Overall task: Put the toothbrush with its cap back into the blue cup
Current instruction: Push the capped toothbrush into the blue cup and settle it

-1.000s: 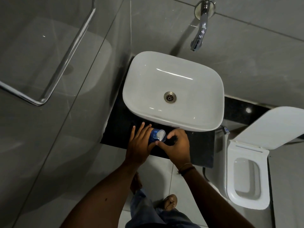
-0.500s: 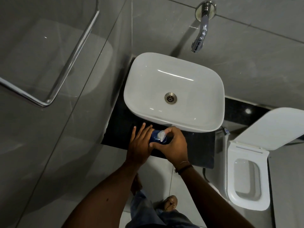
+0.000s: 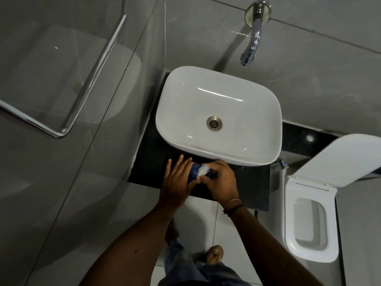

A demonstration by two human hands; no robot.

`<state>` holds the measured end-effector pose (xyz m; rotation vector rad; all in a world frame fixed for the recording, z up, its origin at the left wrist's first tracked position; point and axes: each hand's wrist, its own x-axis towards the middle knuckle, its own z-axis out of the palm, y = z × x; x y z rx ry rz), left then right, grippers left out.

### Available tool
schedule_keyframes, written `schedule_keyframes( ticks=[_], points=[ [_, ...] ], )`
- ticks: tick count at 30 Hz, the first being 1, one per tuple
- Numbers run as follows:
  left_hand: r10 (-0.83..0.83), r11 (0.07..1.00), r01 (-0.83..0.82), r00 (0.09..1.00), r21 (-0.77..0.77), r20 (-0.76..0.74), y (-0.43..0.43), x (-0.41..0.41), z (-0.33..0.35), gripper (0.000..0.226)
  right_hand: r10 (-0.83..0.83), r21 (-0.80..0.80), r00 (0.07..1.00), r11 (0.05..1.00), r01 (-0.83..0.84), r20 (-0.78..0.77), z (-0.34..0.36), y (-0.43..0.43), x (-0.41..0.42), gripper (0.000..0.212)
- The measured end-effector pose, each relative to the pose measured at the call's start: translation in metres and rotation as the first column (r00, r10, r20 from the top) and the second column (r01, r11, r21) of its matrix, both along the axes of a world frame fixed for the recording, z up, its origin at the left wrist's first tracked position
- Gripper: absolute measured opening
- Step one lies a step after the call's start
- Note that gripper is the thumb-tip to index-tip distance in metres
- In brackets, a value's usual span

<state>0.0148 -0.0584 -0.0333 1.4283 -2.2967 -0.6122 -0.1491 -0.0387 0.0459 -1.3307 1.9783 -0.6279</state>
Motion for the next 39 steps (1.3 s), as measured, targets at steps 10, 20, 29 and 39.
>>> schedule_keyframes(
  ticks=[10,20,29,39],
  points=[
    [-0.01,0.999,0.011,1.0,-0.031,0.026,0.0,0.001,-0.009,0.084,-0.296,-0.055,0.952,0.955,0.293,-0.072,-0.009,0.004,0.025,0.045],
    [0.012,1.0,-0.011,1.0,-0.025,0.02,-0.002,0.001,-0.014,0.076,-0.146,-0.061,0.989,0.988,0.144,-0.024,0.029,0.016,0.013,0.068],
    [0.007,0.999,-0.006,1.0,-0.038,0.026,-0.002,0.001,-0.011,0.074,-0.137,-0.024,0.974,0.991,0.135,-0.178,0.044,0.005,0.017,0.046],
    [0.004,0.999,-0.004,1.0,-0.035,0.004,-0.001,0.001,-0.005,0.079,0.055,-0.039,0.987,0.997,-0.062,-0.154,0.052,0.004,0.003,0.035]
  ],
)
